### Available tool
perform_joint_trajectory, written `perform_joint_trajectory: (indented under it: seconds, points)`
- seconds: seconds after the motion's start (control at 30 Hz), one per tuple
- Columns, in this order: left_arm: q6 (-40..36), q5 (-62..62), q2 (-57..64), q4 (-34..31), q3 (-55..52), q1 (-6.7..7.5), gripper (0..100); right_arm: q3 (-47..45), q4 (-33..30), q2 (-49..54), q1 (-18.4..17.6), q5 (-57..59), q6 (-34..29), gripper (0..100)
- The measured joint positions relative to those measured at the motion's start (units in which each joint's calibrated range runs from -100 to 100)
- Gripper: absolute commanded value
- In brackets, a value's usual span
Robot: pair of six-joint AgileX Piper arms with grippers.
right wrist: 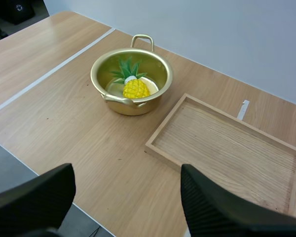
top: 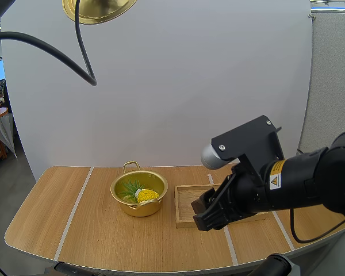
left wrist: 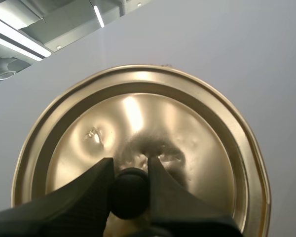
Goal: Open the pot, put the pineapple inside, and close it
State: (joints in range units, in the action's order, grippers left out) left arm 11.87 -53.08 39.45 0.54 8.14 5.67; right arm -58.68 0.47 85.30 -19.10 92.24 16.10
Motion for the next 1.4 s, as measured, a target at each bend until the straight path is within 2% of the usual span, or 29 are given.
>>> perform_joint_trajectory:
  seconds: [0.03, 0.07, 0.3, 0.97, 1.27, 1.4]
  points:
    - [0.0, 0.0, 0.0, 0.0, 0.0, 0.0, 0, 0.0, 0.0, 0.3, 0.3, 0.0, 0.0, 21]
    - [0.0, 0.0, 0.0, 0.0, 0.0, 0.0, 0, -0.4, 0.0, 0.4, 0.6, 0.0, -0.2, 0]
    - [0.0, 0.0, 0.0, 0.0, 0.0, 0.0, 0, -0.5, 0.6, 0.4, 2.1, 0.5, -0.4, 0]
    - [0.0, -0.8, 0.0, 0.0, 0.0, 0.0, 0, -0.5, 0.4, 0.4, 2.7, 0.5, -0.4, 0]
    - [0.0, -34.9, 0.8, 0.0, 0.0, 0.0, 0, -0.5, 0.0, 0.4, 2.8, 0.5, -0.4, 0]
    - [0.0, -43.9, 0.3, 0.0, -0.3, 0.0, 0, -0.5, -0.5, 0.4, 2.8, 0.5, -0.4, 0]
